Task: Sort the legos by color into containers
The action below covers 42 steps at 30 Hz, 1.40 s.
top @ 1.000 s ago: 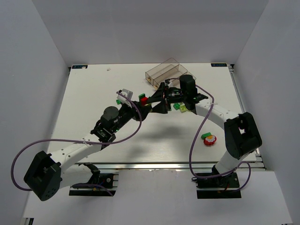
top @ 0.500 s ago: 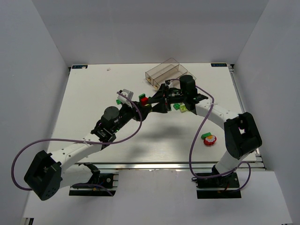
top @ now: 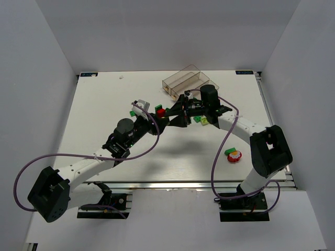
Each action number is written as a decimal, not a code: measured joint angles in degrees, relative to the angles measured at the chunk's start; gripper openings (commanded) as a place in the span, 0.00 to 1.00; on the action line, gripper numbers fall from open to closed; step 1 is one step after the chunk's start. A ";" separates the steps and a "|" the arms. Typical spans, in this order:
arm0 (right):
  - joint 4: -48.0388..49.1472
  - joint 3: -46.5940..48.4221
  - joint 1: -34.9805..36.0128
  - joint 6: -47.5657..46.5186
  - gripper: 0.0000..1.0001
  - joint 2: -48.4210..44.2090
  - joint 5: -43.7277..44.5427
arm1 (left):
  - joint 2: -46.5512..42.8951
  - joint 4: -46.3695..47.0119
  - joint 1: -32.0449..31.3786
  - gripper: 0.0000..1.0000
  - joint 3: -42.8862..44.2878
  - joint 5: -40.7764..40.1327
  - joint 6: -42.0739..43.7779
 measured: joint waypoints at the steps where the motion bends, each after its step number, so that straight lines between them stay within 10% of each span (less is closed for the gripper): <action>1: 0.07 0.00 0.02 0.20 0.58 0.00 0.02 | 0.02 0.02 0.00 0.35 0.00 -0.02 0.00; 10: 0.83 -0.13 0.00 1.60 0.29 0.00 0.15 | 0.02 0.37 0.00 0.40 0.00 -0.09 -0.17; 16: 2.16 -0.24 -0.02 2.40 0.17 0.00 0.09 | 0.00 0.96 0.00 0.76 0.00 -0.63 -0.50; 27: 6.32 -0.96 -0.68 1.62 0.04 0.00 -1.66 | -3.15 -0.55 0.00 0.98 0.00 -2.86 -1.14; 42: 10.71 -0.79 -6.47 -13.18 0.00 0.07 -8.39 | -16.83 -18.45 -0.07 0.98 6.12 -2.99 -6.62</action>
